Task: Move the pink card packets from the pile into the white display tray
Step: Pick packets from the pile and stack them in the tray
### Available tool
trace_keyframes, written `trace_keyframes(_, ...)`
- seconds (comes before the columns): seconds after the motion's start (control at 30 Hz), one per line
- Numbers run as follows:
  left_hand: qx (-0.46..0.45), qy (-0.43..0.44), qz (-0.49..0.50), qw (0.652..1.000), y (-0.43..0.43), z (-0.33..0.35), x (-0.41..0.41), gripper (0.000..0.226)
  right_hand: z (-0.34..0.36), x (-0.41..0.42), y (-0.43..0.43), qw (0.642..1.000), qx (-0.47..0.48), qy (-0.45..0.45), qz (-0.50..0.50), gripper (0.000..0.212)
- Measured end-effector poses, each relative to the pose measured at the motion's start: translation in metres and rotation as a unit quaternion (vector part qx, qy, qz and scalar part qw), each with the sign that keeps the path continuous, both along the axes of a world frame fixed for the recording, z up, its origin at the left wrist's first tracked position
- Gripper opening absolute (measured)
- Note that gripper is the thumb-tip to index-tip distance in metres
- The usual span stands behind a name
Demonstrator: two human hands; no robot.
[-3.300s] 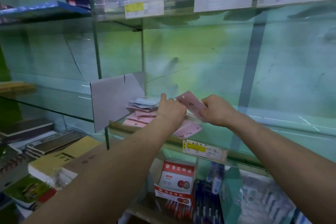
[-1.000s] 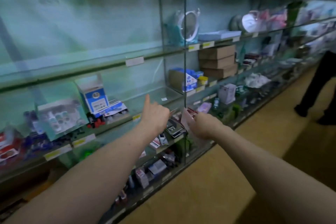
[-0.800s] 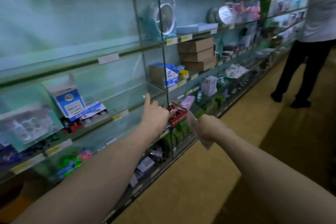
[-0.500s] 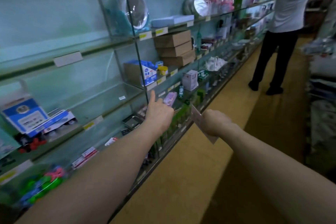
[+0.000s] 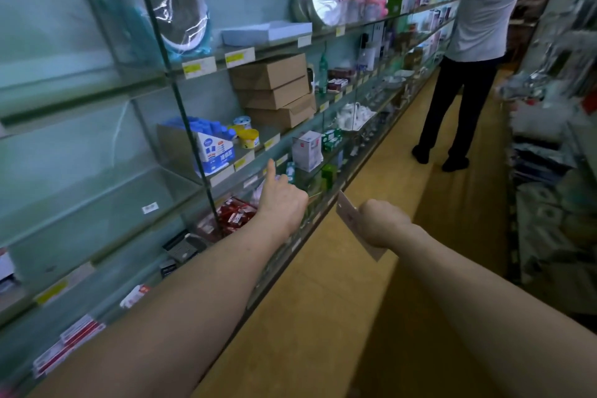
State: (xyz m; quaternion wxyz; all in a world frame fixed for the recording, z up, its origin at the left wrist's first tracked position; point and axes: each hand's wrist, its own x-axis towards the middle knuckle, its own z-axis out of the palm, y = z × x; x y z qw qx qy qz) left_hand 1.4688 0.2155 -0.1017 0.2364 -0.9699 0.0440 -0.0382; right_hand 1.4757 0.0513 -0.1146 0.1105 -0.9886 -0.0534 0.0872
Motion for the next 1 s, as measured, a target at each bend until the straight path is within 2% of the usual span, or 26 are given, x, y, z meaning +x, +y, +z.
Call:
trace_keyframes(0.4,-0.002,-0.001,-0.037,0.999,-0.046,0.012,0.099,0.017,0.007,0.092,-0.041,0.999,-0.005,-0.001,-0.033,0.022)
trace_keyframes(0.5,-0.020,0.000,-0.042,0.999,-0.062,0.012,0.121,0.019,0.006,0.116,-0.056,0.999,-0.012,-0.009,-0.040,0.024)
trace_keyframes(0.73,-0.009,0.009,-0.025,1.000,-0.103,0.016,0.179,0.010,0.011,0.182,-0.099,0.998,-0.028,-0.036,-0.035,0.033)
trace_keyframes(1.0,-0.011,-0.015,0.022,1.000,-0.155,0.038,0.243,0.013,0.035,0.265,-0.148,0.997,-0.033,-0.056,0.030,0.012)
